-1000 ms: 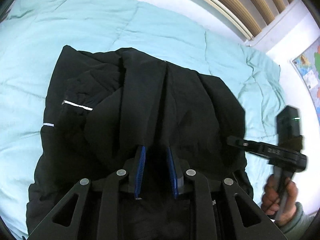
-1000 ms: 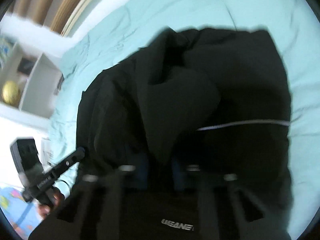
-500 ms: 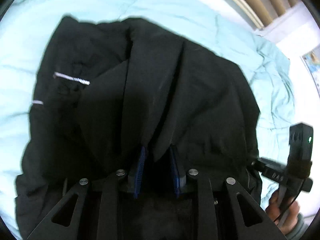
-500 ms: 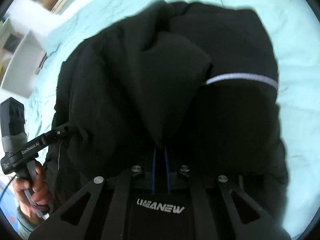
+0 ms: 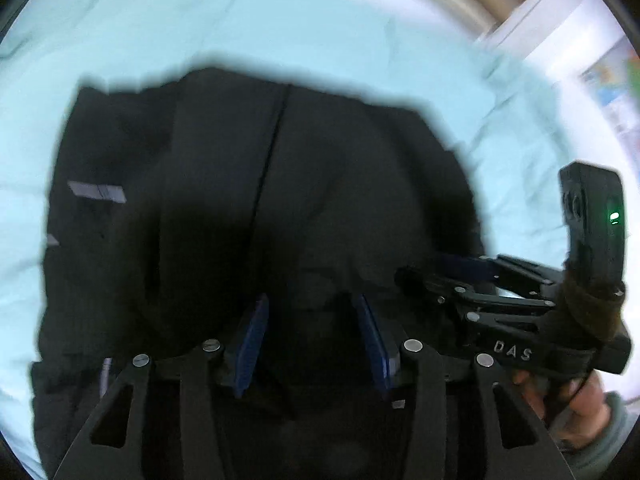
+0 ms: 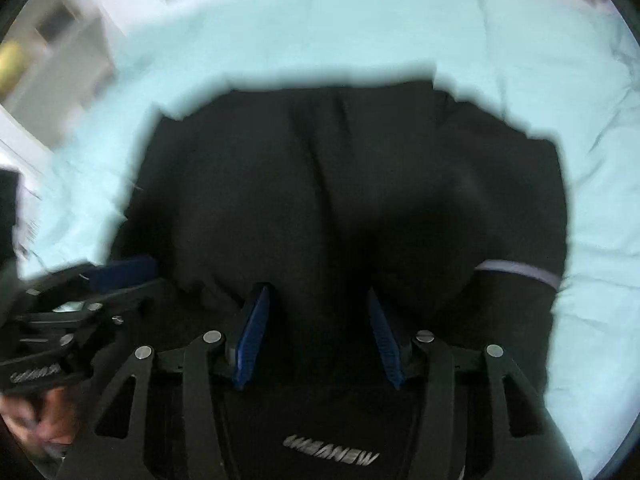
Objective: Fold large clothes
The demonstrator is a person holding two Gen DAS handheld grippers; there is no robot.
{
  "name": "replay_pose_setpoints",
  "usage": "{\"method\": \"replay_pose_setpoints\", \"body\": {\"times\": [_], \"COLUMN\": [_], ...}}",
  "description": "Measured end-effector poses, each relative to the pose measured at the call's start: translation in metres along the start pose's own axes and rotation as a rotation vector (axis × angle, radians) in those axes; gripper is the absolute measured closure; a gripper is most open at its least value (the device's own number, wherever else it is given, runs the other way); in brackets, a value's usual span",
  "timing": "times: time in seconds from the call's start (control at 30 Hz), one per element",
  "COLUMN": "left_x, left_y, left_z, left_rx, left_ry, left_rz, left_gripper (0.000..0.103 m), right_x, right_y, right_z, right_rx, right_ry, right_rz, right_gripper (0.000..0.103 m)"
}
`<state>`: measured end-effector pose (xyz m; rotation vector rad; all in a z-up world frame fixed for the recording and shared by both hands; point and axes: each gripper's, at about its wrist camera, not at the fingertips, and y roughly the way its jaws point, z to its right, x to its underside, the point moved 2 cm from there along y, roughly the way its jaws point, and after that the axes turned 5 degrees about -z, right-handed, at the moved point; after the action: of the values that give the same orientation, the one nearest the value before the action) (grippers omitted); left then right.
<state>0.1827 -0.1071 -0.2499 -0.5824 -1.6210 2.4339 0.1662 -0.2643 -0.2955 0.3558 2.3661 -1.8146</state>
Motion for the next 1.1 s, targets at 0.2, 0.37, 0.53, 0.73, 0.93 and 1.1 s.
{"method": "replay_pose_setpoints", "body": {"times": [0.2, 0.37, 0.53, 0.73, 0.93, 1.1], "left_x": [0.004, 0.035, 0.083, 0.145, 0.199, 0.245], "left_y": [0.006, -0.05, -0.11, -0.176, -0.215, -0.22], "left_z": [-0.001, 0.005, -0.004, -0.052, -0.107, -0.145], "left_rx": [-0.005, 0.025, 0.034, -0.025, -0.054, 0.006], "left_ry": [-0.01, 0.001, -0.07, -0.19, -0.322, -0.408], "left_rz": [0.016, 0.087, 0.178, 0.259, 0.281, 0.23], "left_gripper": [0.056, 0.056, 0.056, 0.055, 0.055, 0.055], "right_x": [0.0, 0.021, 0.069, 0.14, 0.197, 0.239], "right_y": [0.012, -0.037, -0.091, -0.125, -0.141, -0.136], "right_z": [0.003, 0.003, 0.014, 0.034, 0.062, 0.074], "right_rx": [-0.017, -0.108, -0.078, -0.083, -0.054, -0.029], "right_ry": [0.026, 0.043, 0.048, 0.163, 0.267, 0.335], "right_rz": [-0.03, 0.008, 0.068, 0.075, 0.051, 0.0], "right_gripper": [0.05, 0.05, 0.049, 0.048, 0.048, 0.048]}}
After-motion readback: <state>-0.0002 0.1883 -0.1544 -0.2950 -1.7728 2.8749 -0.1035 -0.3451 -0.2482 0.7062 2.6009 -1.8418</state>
